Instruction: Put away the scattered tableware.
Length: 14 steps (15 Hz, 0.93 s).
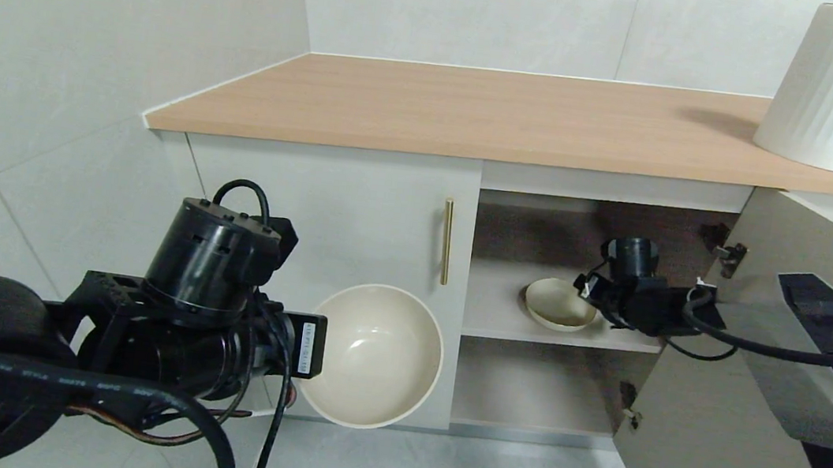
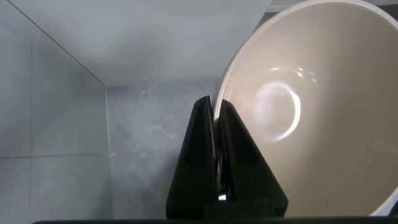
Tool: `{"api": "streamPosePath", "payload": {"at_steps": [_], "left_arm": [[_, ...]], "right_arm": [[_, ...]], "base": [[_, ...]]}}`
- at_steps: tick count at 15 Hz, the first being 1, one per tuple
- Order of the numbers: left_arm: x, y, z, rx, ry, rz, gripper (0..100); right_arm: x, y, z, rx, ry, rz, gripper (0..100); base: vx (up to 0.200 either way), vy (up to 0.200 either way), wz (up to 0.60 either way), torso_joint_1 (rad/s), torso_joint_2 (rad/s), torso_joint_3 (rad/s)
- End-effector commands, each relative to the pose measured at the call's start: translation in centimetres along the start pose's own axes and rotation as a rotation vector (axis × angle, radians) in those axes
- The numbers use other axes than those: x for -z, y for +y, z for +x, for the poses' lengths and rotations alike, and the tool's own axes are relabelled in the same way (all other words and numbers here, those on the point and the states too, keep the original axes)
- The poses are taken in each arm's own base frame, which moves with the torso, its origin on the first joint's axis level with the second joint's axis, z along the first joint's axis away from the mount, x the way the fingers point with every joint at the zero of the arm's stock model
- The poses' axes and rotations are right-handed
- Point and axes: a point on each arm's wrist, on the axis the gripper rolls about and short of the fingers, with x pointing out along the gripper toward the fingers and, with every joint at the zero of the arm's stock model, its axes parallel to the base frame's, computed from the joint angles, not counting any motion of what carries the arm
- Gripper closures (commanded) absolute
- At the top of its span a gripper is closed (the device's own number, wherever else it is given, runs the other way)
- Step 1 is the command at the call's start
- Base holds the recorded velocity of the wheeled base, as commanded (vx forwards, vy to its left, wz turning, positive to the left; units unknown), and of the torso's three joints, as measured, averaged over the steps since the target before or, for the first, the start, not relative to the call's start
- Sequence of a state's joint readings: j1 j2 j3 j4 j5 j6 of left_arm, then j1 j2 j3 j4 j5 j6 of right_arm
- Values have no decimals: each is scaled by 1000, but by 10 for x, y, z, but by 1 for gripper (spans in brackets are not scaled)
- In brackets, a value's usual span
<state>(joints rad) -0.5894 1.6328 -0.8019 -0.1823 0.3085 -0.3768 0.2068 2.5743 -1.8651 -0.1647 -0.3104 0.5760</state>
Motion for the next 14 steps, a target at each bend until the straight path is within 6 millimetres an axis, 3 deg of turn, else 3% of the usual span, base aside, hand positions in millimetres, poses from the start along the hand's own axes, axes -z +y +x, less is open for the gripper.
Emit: {"api": "streamPosePath", "payload": {"at_steps": [1,5,8,11,14], "left_arm": [[1,-3,7,-2,14,7,100],[-5,-22,25,22,17,110,100],[-14,-39,40,44,3,133,100],[5,-49,55,18,55,135,100],[16,-62,59,26,74,127,100]], "right_arm": [[-17,18,-63,-70,27,-21,0],[-25,20,-160,-248,122,-145,0],[-23,14,-221,-363,136,-275,0],[-12,19,-268,-464,144,-356,0],[9,26,-290,-521,206,-440,0]], "base": [[0,0,0,0,0,0],[0,0,0,0,0,0],[0,0,0,0,0,0],[0,0,0,0,0,0],[0,0,0,0,0,0]]}}
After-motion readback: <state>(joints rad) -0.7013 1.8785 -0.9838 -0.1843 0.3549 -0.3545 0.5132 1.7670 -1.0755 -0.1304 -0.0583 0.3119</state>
